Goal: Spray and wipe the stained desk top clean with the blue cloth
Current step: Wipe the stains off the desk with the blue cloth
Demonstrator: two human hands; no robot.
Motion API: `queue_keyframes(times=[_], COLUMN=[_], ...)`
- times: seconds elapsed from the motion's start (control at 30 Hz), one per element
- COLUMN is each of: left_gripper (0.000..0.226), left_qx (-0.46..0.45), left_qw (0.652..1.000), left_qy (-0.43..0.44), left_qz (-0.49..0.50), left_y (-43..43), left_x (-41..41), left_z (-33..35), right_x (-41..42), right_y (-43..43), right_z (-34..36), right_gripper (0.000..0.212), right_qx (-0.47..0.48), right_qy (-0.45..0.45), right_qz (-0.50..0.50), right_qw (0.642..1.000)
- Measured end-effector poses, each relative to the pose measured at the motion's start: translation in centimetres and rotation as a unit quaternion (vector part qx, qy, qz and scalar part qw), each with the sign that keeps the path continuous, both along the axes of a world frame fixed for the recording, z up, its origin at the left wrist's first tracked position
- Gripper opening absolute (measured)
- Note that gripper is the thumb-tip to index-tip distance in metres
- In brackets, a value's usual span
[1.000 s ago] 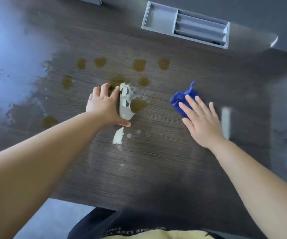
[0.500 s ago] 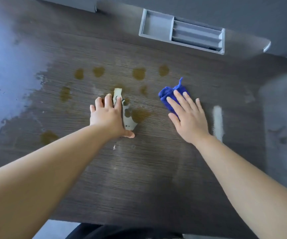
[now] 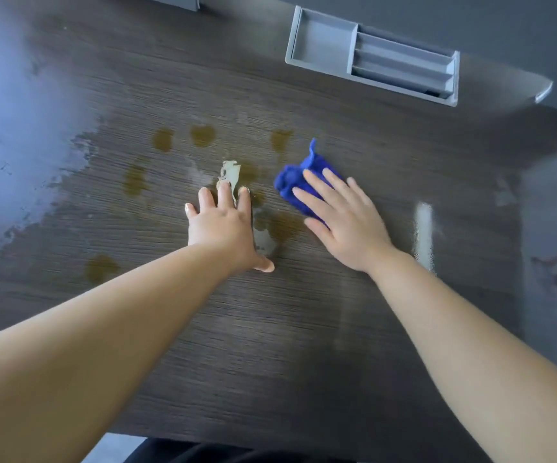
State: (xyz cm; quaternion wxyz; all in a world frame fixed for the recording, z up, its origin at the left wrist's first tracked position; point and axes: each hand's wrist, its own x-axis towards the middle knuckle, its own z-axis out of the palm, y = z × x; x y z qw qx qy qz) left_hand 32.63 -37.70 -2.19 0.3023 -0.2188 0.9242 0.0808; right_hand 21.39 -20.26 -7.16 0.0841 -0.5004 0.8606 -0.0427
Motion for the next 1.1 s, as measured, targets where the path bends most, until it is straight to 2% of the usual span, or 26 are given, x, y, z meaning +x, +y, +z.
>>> queue_keyframes(times=[0.07,0.13,0.23,0.3,0.37,0.43,0.53,0.6,0.67,0.77,0.83,0.9,0.97,1.03,1.1], left_gripper=[0.129,0.129,0.128,0.128,0.127,0.128,0.128,0.127,0.127,0.127,0.127,0.126,0.126,0.125,0.125], left_qx=[0.001,0.002,0.005,0.004,0.003,0.003,0.004,0.008,0.01,0.004,0.002,0.002,0.005,0.008,0.009], left_qw=[1.0,1.0,1.0,1.0,1.0,1.0,1.0,1.0,1.0,1.0,1.0,1.0,1.0,1.0,1.0], left_qy=[-0.001,0.0,0.003,0.005,0.007,0.008,0.013,0.013,0.013,0.017,0.018,0.019,0.022,0.025,0.024], left_qz=[-0.007,-0.008,-0.007,-0.006,-0.003,-0.001,-0.003,-0.006,-0.007,-0.009,-0.009,-0.006,-0.005,-0.006,-0.009], left_y=[-0.1,-0.1,-0.2,-0.1,-0.1,-0.1,0.0,-0.1,-0.2,-0.2,-0.1,-0.1,-0.2,-0.2,-0.3], left_x=[0.0,0.0,0.0,0.1,0.2,0.2,0.2,0.3,0.3,0.3,0.3,0.3,0.4,0.5,0.6], left_z=[0.0,0.1,0.3,0.3,0.2,0.1,0.1,0.2,0.1,0.0,0.1,0.0,-0.1,-0.1,-0.1], right_x=[-2.2,-4.8,-7.3,-7.0,-4.8,-1.8,-0.7,-3.0,-5.9,-8.4,-7.4,-4.6,-1.4,-0.4,-2.2], right_y=[2.7,2.8,-2.4,-6.6,-9.3,-9.2,-5.3,-3.6,-3.9,-7.7,-10.6,-12.0,-10.8,-7.5,-4.2], right_z=[0.2,0.3,0.5,0.6,0.3,0.1,0.3,0.4,0.4,0.7,0.7,0.4,0.4,0.5,0.7], right_gripper=[0.049,0.05,0.048,0.05,0.051,0.051,0.05,0.051,0.048,0.049,0.049,0.05,0.049,0.049,0.052], right_qx=[0.004,0.01,0.013,0.012,0.017,0.011,0.009,0.016,0.03,0.041,0.033,0.021,0.011,0.016,0.021], right_qy=[-0.001,-0.005,0.002,-0.009,-0.009,-0.007,-0.002,0.003,0.008,0.007,-0.002,-0.006,-0.018,-0.011,-0.006], right_qz=[-0.012,-0.117,-0.318,-0.382,-0.316,-0.18,0.006,-0.01,-0.123,-0.291,-0.322,-0.242,-0.089,0.029,0.018], right_qw=[1.0,0.993,0.948,0.924,0.949,0.984,1.0,1.0,0.992,0.956,0.946,0.97,0.996,0.999,1.0])
